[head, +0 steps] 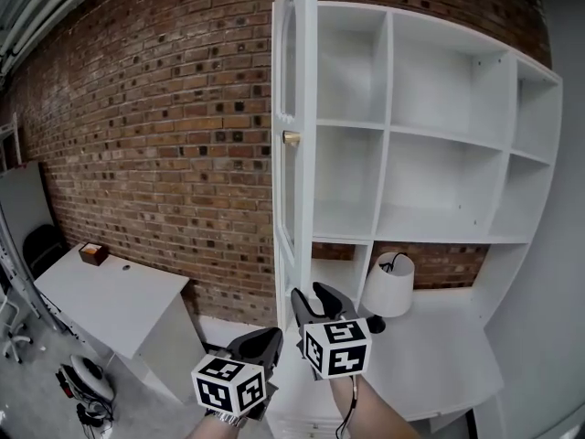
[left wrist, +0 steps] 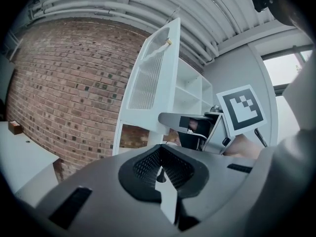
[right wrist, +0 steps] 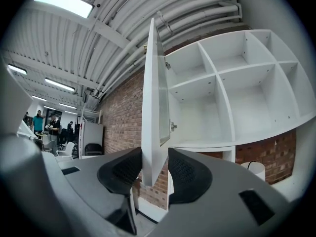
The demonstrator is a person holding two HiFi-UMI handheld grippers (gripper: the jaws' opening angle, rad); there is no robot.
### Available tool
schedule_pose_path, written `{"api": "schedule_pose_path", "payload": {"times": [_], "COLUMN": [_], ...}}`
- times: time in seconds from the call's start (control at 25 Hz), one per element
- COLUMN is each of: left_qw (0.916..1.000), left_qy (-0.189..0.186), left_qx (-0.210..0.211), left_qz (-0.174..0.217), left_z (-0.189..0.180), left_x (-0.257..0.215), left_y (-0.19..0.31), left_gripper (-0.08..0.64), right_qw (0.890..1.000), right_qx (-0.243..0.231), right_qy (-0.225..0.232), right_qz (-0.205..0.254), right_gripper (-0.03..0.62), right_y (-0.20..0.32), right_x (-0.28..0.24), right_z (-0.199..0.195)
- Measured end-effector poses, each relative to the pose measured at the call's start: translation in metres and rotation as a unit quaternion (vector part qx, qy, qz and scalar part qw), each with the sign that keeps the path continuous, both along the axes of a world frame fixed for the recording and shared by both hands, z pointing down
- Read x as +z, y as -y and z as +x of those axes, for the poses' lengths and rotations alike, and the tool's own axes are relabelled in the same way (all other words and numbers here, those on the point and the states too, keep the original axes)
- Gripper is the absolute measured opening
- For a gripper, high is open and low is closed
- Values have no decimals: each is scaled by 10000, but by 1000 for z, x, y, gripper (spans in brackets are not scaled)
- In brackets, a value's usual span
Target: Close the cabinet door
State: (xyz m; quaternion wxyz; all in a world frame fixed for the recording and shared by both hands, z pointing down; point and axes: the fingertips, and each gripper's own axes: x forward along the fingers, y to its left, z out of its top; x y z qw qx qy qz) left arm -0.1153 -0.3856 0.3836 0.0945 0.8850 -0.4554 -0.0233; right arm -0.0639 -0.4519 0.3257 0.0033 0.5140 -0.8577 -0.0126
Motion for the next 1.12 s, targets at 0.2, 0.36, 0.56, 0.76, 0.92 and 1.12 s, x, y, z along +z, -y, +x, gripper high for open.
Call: {"api": "schedule_pose_path", "payload": {"times": [0.2, 0.36, 0.56, 0.76, 0.92, 1.12], "left_qw": [9999, 9999, 9997, 9997, 9996, 9995], "left_qy": [-26, -41, -37, -33, -30, -12], "left_qx": [103, 164, 241, 250, 271, 297], "left_qz": [-16, -17, -17, -22, -28, -44], "left_z": [14, 24, 37, 45, 54, 66], "left_x": [0, 0, -3, -4, -3, 0], "left_y": [8, 16, 25, 33, 41, 49], "left_gripper": [8, 8, 8, 8, 8, 8], "right_qw": [9996, 9984, 9980, 9979, 9978, 9973], "right_qx": [276, 552, 624, 651, 654, 722], "right_qy": [-6, -13, 27, 43, 56, 98], "right_qz": [52, 72, -2, -15, -35, -121], "right_gripper": [127, 89, 95, 104, 112, 129], "right_y": [6, 18, 30, 41, 52, 73], "right_x": [-1, -1, -3, -4, -4, -2], "right_z": [25, 49, 73, 88, 101, 127]}}
